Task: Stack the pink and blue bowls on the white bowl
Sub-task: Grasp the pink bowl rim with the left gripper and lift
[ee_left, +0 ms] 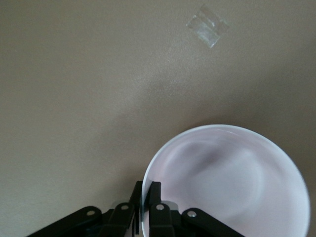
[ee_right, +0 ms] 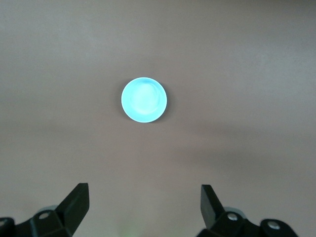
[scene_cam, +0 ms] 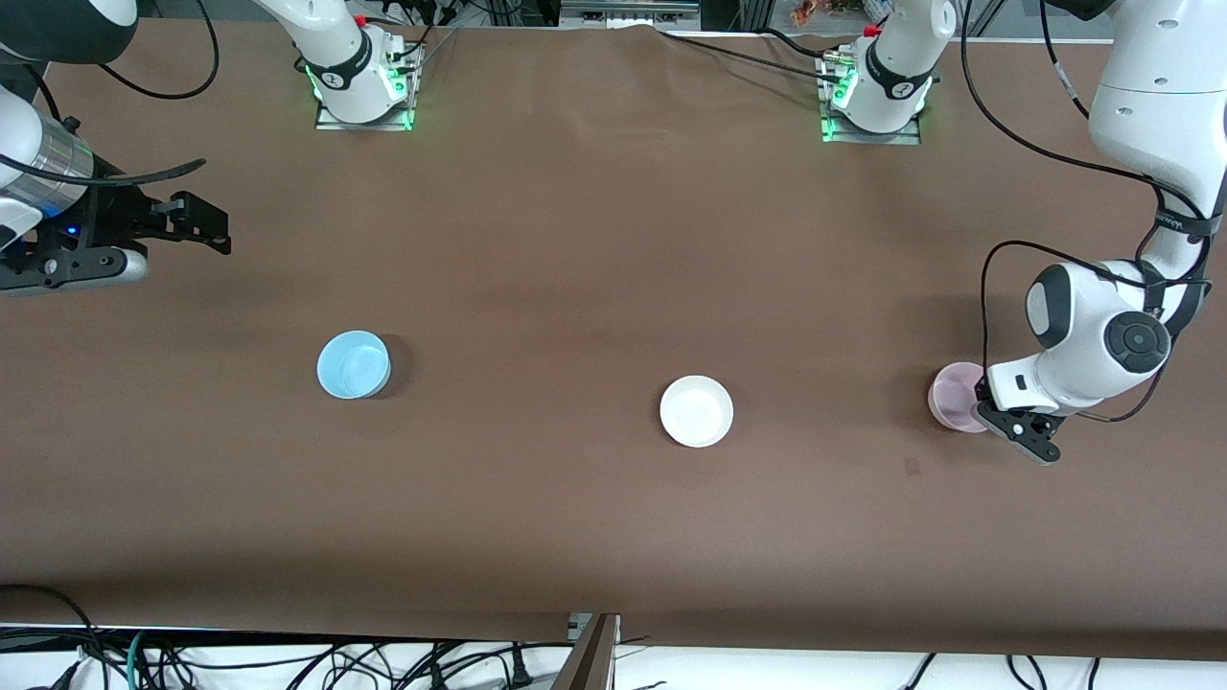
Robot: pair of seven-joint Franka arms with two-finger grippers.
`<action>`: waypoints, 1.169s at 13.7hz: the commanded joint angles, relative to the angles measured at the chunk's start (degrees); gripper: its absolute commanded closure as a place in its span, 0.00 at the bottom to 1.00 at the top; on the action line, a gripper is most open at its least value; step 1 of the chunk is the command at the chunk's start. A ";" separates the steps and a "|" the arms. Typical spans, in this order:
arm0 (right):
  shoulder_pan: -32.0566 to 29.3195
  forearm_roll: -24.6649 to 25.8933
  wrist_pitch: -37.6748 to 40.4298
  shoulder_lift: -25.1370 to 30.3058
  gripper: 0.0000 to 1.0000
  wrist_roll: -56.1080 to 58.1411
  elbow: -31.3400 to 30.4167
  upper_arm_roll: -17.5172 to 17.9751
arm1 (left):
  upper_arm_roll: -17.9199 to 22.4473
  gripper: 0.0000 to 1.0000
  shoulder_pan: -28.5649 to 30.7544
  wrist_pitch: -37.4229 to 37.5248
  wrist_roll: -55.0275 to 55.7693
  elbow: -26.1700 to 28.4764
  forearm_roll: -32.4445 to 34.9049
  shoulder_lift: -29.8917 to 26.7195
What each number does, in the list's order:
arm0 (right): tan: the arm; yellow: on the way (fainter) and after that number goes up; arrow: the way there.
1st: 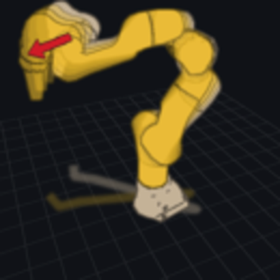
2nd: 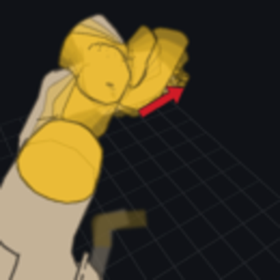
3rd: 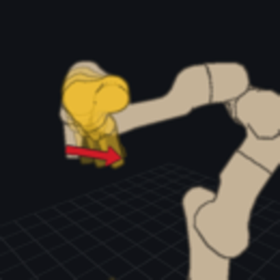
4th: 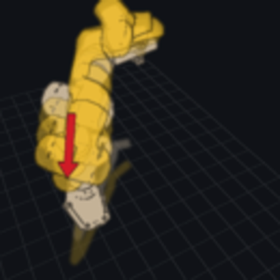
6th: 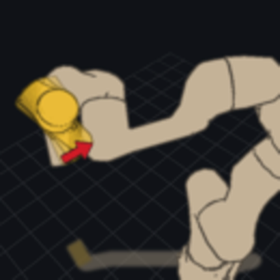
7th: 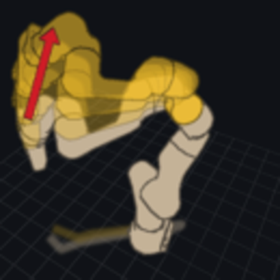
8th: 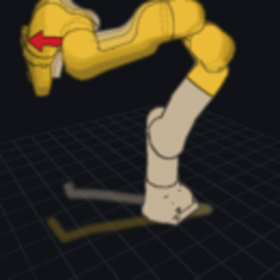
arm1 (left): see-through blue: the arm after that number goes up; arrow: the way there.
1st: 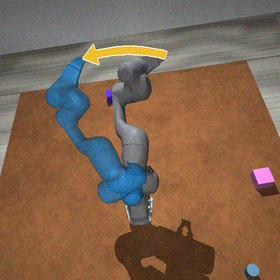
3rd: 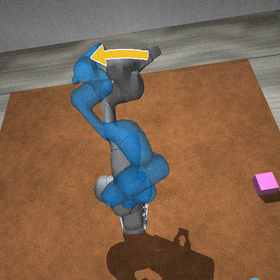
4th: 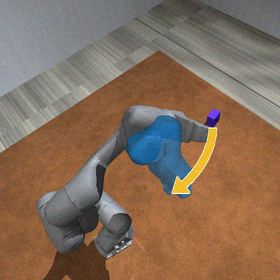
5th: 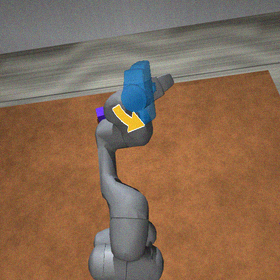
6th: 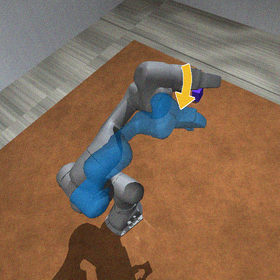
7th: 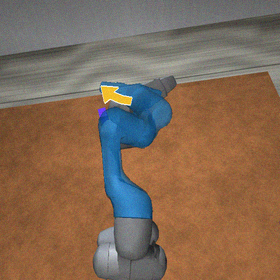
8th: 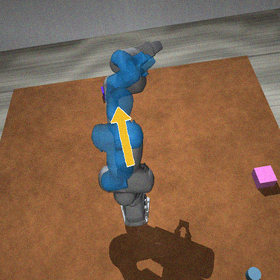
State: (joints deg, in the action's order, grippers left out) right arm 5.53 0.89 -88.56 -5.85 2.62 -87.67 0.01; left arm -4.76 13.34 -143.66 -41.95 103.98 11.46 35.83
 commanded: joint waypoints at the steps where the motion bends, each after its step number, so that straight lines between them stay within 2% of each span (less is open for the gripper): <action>1: 0.44 1.57 -0.12 -1.18 0.00 -0.16 0.84 0.08 | -0.68 1.00 0.10 0.66 -0.68 -2.46 1.20 1.08; 2: 0.53 2.01 -0.21 -1.19 0.00 -0.24 0.84 0.08 | -0.77 1.00 0.37 0.66 -0.59 -2.55 0.59 0.91; 3: 0.53 4.62 -0.56 -1.36 0.00 -0.33 0.92 0.08 | -0.86 1.00 0.28 0.66 -0.42 -2.64 0.41 0.64; 5: 0.44 4.83 -0.83 -1.45 0.00 -0.42 2.67 0.08 | -2.17 1.00 -0.59 4.41 0.19 -4.12 0.40 -0.41; 7: 0.53 4.65 -0.30 -1.10 0.00 -0.33 3.73 0.17 | -4.19 1.00 -1.03 17.55 0.98 -10.42 0.05 -0.41; 8: 0.62 4.39 -0.13 -0.92 0.00 -0.25 3.91 0.17 | -5.07 1.00 -1.30 23.37 3.51 -13.33 -2.56 -0.15; 9: 0.53 4.12 -0.04 -1.36 0.00 -0.16 3.74 0.17 | -5.43 1.00 -2.43 27.52 8.06 -15.01 -6.15 -0.15; 11: 0.27 0.19 -0.04 -1.63 0.00 -0.59 3.47 -0.01 | -5.69 1.00 -4.81 31.06 17.55 -15.82 -7.77 -0.50; 13: -0.17 -0.63 -1.00 -3.28 0.00 -0.60 3.47 -0.09 | -8.75 1.00 -6.83 32.56 30.54 -15.91 -10.04 -1.20; 14: -0.09 -0.63 -0.31 -7.30 0.00 -0.60 3.73 -0.09 | -10.95 1.00 -7.53 32.57 38.00 -16.00 -10.23 -1.47; 16: 0.27 -0.19 -1.09 -9.35 0.00 -0.51 3.39 -0.09 | -16.04 1.00 -9.20 32.65 53.38 -17.83 -10.23 -1.47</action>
State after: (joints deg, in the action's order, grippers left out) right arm 5.77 1.26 -89.44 -11.57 2.52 -85.34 -0.07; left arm -17.66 5.74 -112.80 -0.70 87.85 2.06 35.41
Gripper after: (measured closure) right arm 0.000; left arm 0.969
